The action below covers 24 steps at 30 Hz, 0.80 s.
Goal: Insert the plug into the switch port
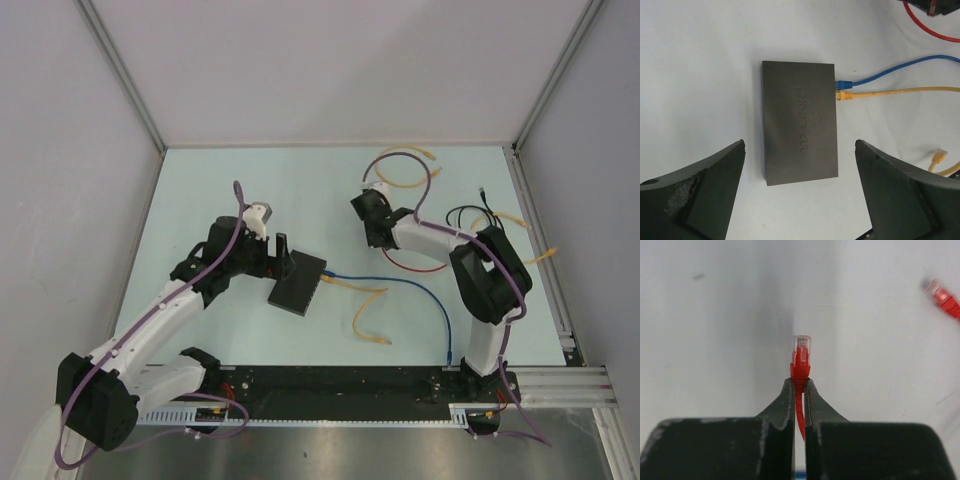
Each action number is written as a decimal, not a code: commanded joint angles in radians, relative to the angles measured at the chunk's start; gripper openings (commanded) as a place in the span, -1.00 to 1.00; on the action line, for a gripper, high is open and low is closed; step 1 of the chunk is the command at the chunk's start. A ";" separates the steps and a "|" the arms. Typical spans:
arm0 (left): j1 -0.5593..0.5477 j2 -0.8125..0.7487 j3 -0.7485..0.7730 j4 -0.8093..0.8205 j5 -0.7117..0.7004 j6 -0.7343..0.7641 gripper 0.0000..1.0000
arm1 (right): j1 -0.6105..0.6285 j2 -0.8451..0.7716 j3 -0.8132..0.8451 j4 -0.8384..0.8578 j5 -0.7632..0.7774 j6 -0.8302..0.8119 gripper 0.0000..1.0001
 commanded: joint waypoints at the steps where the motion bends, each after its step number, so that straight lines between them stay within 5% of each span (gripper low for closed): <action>1: 0.012 -0.011 -0.016 0.081 0.111 -0.084 0.90 | 0.170 -0.119 0.008 -0.017 0.012 -0.327 -1.00; 8: 0.020 -0.031 -0.042 0.191 0.124 -0.279 0.90 | 0.308 -0.223 -0.032 0.006 -0.126 -0.462 -1.00; 15: 0.023 -0.018 -0.179 0.427 0.087 -0.658 0.80 | 0.345 -0.343 -0.102 0.099 -0.299 -0.495 -1.00; 24: -0.017 0.093 -0.144 0.638 0.199 -0.717 0.68 | 0.373 -0.409 -0.183 0.202 -0.366 -0.479 -1.00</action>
